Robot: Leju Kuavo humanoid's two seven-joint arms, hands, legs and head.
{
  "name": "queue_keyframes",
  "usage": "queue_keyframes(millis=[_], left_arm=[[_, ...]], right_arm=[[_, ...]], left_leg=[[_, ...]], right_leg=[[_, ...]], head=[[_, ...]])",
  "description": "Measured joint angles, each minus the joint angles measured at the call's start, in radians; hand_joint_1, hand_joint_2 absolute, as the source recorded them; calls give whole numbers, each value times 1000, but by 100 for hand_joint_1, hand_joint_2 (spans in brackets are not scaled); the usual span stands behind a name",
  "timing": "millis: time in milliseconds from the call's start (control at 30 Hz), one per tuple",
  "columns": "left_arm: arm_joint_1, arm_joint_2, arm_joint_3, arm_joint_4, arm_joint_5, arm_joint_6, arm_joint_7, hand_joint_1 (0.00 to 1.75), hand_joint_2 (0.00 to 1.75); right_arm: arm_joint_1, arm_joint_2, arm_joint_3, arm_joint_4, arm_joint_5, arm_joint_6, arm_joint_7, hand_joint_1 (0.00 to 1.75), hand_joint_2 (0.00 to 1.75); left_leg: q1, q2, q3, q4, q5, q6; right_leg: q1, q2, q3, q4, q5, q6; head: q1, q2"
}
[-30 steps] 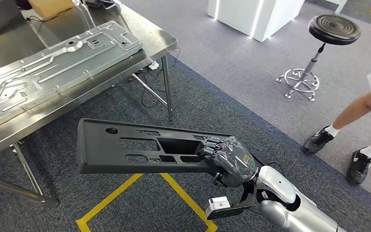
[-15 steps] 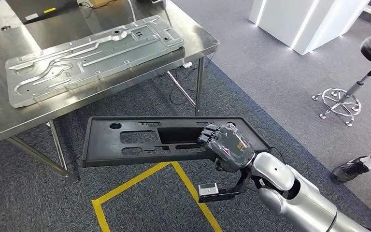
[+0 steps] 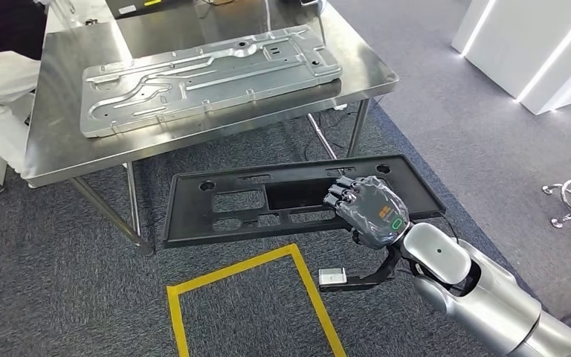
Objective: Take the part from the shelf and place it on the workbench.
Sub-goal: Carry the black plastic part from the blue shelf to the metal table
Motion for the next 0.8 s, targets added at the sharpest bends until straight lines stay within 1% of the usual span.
queue_keyframes(millis=[33, 67, 100, 133, 167, 200, 233, 267, 300, 333, 367, 400, 433, 467, 500, 533, 567, 600, 633, 667, 700, 733, 767, 800], left_arm=[[1, 0, 1, 0, 0, 0, 1, 0, 175], [0, 0, 2, 0, 0, -1, 2, 0, 175], [-1, -1, 2, 0, 0, -2, 3, 0, 175], [-3, 0, 2, 0, -1, -3, 4, 0, 175], [-5, 0, 3, 0, -2, -5, 4, 0, 175], [-5, 0, 3, 0, -3, -6, 5, 0, 175], [-5, 1, 3, 0, -4, -7, 5, 0, 175], [-4, 1, 3, 0, -4, -7, 5, 0, 175], [-3, 2, 3, 0, -5, -7, 6, 0, 175], [-3, 2, 3, 0, -5, -7, 6, 0, 175], [-3, 2, 3, 0, -6, -8, 6, 0, 175], [-3, 2, 3, 0, -7, -8, 6, 0, 175], [-4, 2, 3, 0, -8, -9, 6, 0, 175], [-3, 2, 3, 0, -8, -9, 6, 0, 175], [-3, 2, 3, 0, -8, -9, 6, 0, 175], [-3, 2, 3, 0, -8, -9, 5, 0, 175], [-3, 2, 3, 0, -8, -9, 5, 0, 175], [-5, 1, 4, 0, -8, -9, 5, 0, 175], [-6, 1, 4, 0, -8, -9, 5, 0, 175], [-7, 1, 4, 0, -8, -10, 5, 0, 175], [-7, 1, 5, 0, -8, -11, 6, 0, 175], [-7, 1, 6, 0, -8, -13, 6, 0, 175], [-7, 1, 7, 0, -8, -14, 6, 0, 175], [-7, 1, 9, 0, -8, -15, 6, 0, 175]], right_arm=[[-3, 0, 1, 0, 0, -1, 1, 175, 175], [-5, 0, 2, 1, 0, -2, 2, 175, 175], [-5, -1, 4, 1, 1, -4, 4, 175, 175], [-5, -1, 4, 2, 2, -7, 7, 175, 175], [-4, -1, 5, 3, 4, -12, 10, 175, 175], [-2, -1, 5, 3, 7, -17, 13, 175, 175], [0, -1, 5, 4, 9, -22, 15, 175, 175], [1, -1, 5, 4, 11, -27, 17, 175, 175], [1, -1, 5, 4, 12, -29, 19, 175, 175], [1, -1, 5, 4, 13, -31, 20, 175, 175], [1, -1, 5, 4, 14, -33, 20, 175, 175], [1, -2, 5, 4, 14, -35, 21, 175, 175], [0, -2, 5, 4, 14, -36, 21, 175, 175], [0, -1, 5, 4, 14, -37, 21, 175, 175], [0, -1, 5, 4, 14, -37, 21, 175, 175], [0, 0, 5, 4, 14, -38, 21, 175, 175], [0, 0, 5, 3, 15, -40, 21, 175, 175], [1, -2, 5, 4, 16, -41, 21, 175, 175], [3, -3, 5, 4, 18, -44, 22, 175, 175], [6, -4, 5, 6, 23, -47, 23, 175, 175], [11, -5, 5, 7, 30, -51, 26, 175, 175], [14, -5, 5, 7, 39, -56, 29, 175, 175], [17, -5, 5, 8, 48, -61, 33, 175, 175], [19, -5, 5, 8, 55, -68, 36, 175, 175]], left_leg=[[-1, 25, -8, 16, -9, -5], [-2, 60, -23, 50, -28, -9], [-1, 97, -48, 103, -54, -13], [2, 118, -80, 165, -82, -17], [5, 127, -110, 221, -100, -20], [7, 133, -128, 253, -104, -23], [8, 137, -128, 249, -90, -25], [8, 144, -108, 207, -59, -25], [7, 161, -75, 140, -24, -23], [1, 188, -42, 77, 0, -20], [-4, 209, -19, 30, 14, -14], [-9, 222, -9, 6, 16, -7], [-13, 221, -9, 2, 11, -1], [-12, 206, -9, -1, 11, 6], [-10, 193, -6, -5, 12, 12], [-7, 180, -2, -10, 13, 18], [-4, 168, 3, -14, 14, 26], [-2, 156, 6, -16, 14, 31], [-3, 143, 7, -17, 14, 36], [-4, 128, 8, -16, 13, 39], [-5, 112, 9, -16, 12, 40], [-6, 96, 10, -15, 12, 41], [-7, 80, 13, -14, 11, 40], [-7, 65, 15, -13, 9, 39]], right_leg=[[-2, -15, 5, -6, 1, -7], [-3, -29, 11, -11, 2, -14], [-1, -44, 16, -14, 0, -19], [1, -59, 19, -15, -2, -22], [2, -74, 22, -14, -5, -23], [3, -90, 24, -14, -9, -23], [3, -104, 28, -13, -13, -21], [3, -118, 33, -13, -17, -19], [4, -130, 39, -13, -22, -16], [6, -142, 44, -13, -27, -11], [10, -152, 48, -13, -32, -6], [14, -163, 51, -13, -35, -2], [18, -174, 54, -15, -38, 3], [19, -186, 58, -17, -40, 7], [18, -188, 64, -18, -45, 13], [16, -172, 64, -8, -55, 17], [13, -146, 54, 21, -74, 20], [11, -113, 31, 71, -101, 22], [10, -85, -4, 137, -130, 21], [10, -72, -42, 202, -153, 21], [11, -66, -72, 245, -159, 20], [11, -63, -86, 255, -145, 19], [11, -59, -82, 227, -113, 17], [11, -45, -63, 167, -67, 13]], head=[[-1, 0], [-1, 0], [-2, 0], [-2, 0], [-2, 0], [-2, 0], [-2, 0], [-2, 0], [-2, 0], [-2, 0], [-2, 0], [-2, 0], [-2, 0], [-1, 0], [-1, 0], [-1, 0], [-1, 0], [-1, 0], [0, 0], [0, 0], [0, 0], [0, 0], [0, 0], [0, 0]])
